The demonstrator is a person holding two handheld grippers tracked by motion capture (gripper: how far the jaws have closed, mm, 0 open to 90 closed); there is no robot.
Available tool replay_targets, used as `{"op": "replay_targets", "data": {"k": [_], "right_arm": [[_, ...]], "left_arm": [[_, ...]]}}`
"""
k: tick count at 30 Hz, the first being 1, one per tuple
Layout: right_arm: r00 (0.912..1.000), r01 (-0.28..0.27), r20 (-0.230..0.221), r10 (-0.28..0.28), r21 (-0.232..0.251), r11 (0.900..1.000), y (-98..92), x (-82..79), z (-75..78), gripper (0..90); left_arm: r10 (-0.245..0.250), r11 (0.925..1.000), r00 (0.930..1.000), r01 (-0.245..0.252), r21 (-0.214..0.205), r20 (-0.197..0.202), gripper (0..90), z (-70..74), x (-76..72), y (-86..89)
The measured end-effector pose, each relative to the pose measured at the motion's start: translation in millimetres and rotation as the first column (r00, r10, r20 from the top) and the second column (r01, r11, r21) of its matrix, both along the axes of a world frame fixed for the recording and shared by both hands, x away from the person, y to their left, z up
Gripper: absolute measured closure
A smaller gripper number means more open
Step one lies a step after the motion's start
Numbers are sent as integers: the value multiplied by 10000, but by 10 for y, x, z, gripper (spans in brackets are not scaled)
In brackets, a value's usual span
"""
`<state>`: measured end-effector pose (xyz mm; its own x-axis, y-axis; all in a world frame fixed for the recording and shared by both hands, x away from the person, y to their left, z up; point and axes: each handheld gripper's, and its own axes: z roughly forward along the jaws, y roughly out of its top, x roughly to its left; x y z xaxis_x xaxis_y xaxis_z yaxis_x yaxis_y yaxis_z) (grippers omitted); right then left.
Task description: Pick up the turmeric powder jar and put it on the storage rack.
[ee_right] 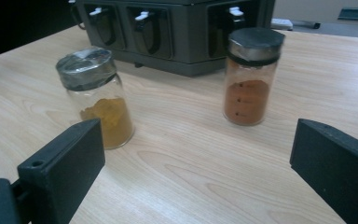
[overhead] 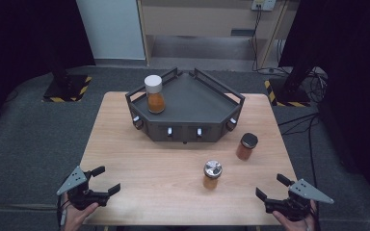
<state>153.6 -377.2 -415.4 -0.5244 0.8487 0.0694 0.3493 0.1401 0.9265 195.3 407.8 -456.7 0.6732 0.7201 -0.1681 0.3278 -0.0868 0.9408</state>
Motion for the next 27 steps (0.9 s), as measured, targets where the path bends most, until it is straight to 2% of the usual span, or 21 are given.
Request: {"op": "replay_targets", "data": {"k": [3,15,27], "right_arm": [[9997,-228,-3,228,-57,9997,30,28,38,35],[9951,-978,-146,976,-119,9951,130,161,196,36],[9840,-1767,-252,1763,-151,9841,260,368,346,35]], "left_arm": [[-16,10000,10000,16,95,-16,9,8,3,-10],[-31,10000,10000,31,-3,-88,0,-1,15,2],[-45,10000,9999,45,5,-115,0,0,18,3]]}}
